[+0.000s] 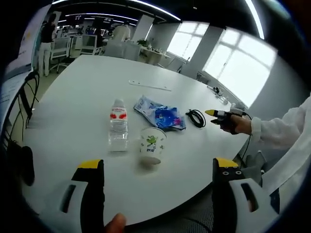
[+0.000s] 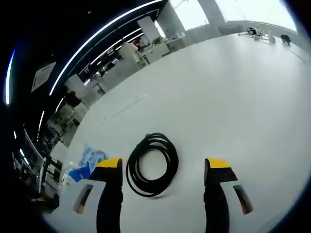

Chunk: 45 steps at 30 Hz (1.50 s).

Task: Arrange the tabletop items into an orderly group along one side of the table until the central work area is clear of visible clutter.

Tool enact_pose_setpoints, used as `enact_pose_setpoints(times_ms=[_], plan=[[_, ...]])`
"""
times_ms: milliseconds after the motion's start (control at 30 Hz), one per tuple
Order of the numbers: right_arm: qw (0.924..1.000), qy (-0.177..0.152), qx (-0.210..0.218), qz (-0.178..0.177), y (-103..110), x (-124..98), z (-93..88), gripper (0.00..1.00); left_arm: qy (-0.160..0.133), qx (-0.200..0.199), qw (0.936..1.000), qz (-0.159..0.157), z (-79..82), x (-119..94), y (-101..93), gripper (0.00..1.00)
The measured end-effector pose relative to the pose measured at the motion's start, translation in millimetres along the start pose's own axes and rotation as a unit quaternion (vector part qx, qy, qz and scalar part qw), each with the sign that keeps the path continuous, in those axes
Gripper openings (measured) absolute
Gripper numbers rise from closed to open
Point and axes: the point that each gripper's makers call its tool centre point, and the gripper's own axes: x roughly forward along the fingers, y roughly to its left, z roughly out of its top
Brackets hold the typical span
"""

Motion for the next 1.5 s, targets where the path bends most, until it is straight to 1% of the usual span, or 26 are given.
enact_pose_setpoints(times_ms=[133, 167, 200, 267, 400, 600, 700, 767, 800, 1000, 1100, 1267, 1333, 1367, 1400, 1500], plan=[[1.0, 0.003, 0.0, -0.001, -0.5, -1.3, -0.3, 0.67, 0.002, 0.0, 1.0, -0.002, -0.4, 1.5, -0.9, 0.95], [1.0, 0.004, -0.009, 0.001, 1.7, -1.9, -0.2, 0.68, 0.001, -0.002, 1.0, -0.002, 0.0, 1.9, -0.8, 0.95], [0.9994, 0.008, -0.034, 0.006, 5.7, -3.3, -0.7, 0.68, 0.0, -0.005, 1.0, -0.003, 0.8, 2.8, -1.0, 0.95], [0.9983, 0.009, -0.056, 0.013, 11.6, -4.6, 0.1, 0.68, 0.0, -0.006, 1.0, -0.004, 2.2, 4.4, -1.3, 0.95], [0.998, 0.001, -0.06, 0.022, 18.4, -9.6, 4.7, 0.69, 0.0, 0.0, 1.0, -0.005, 5.6, 8.2, -1.5, 0.95], [0.9939, 0.002, -0.103, 0.04, 30.4, -18.8, 3.2, 0.69, 0.0, 0.008, 0.9999, -0.009, 13.5, 13.4, 0.3, 0.95], [0.9885, 0.003, -0.141, 0.055, 39.5, -23.8, 0.1, 0.7, -0.001, 0.012, 0.9999, -0.011, 19.1, 17.9, 1.0, 0.95], [0.9844, 0.011, -0.165, 0.06, 45.1, -26.9, -4.5, 0.7, -0.001, 0.016, 0.9998, -0.011, 22.9, 21.4, 1.7, 0.95], [0.981, 0.02, -0.183, 0.062, 47.0, -28.2, -7.9, 0.7, -0.002, 0.017, 0.9998, -0.012, 25.1, 23.1, 1.4, 0.95], [0.9677, 0.024, -0.234, 0.091, 70.2, -37.9, -10.6, 0.7, -0.004, 0.029, 0.9994, -0.018, 33.3, 31.2, -1.8, 0.95], [0.9547, 0.027, -0.278, 0.103, 81.4, -42.3, -12.0, 0.7, -0.002, 0.032, 0.9993, -0.02, 34.2, 36.1, -2.4, 0.94], [0.9505, 0.024, -0.286, 0.12, 96.3, -48.1, -13.2, 0.7, -0.002, 0.03, 0.9992, -0.027, 36.0, 44.6, -7.4, 0.94], [0.9479, 0.024, -0.292, 0.126, 100.8, -49.7, -14.2, 0.7, 0.001, 0.033, 0.999, -0.029, 35.7, 49.8, -9.3, 0.94], [0.9451, 0.026, -0.3, 0.128, 102.1, -49.9, -15.5, 0.7, 0.004, 0.035, 0.9989, -0.031, 35.5, 53.0, -10.4, 0.94], [0.9444, 0.028, -0.301, 0.129, 102.3, -50.0, -16.7, 0.69, 0.005, 0.037, 0.9988, -0.033, 35.8, 54.9, -11.1, 0.94], [0.942, 0.034, -0.305, 0.136, 105.0, -50.8, -19.2, 0.69, 0.006, 0.04, 0.9985, -0.037, 42.6, 61.9, -12.3, 0.93]])
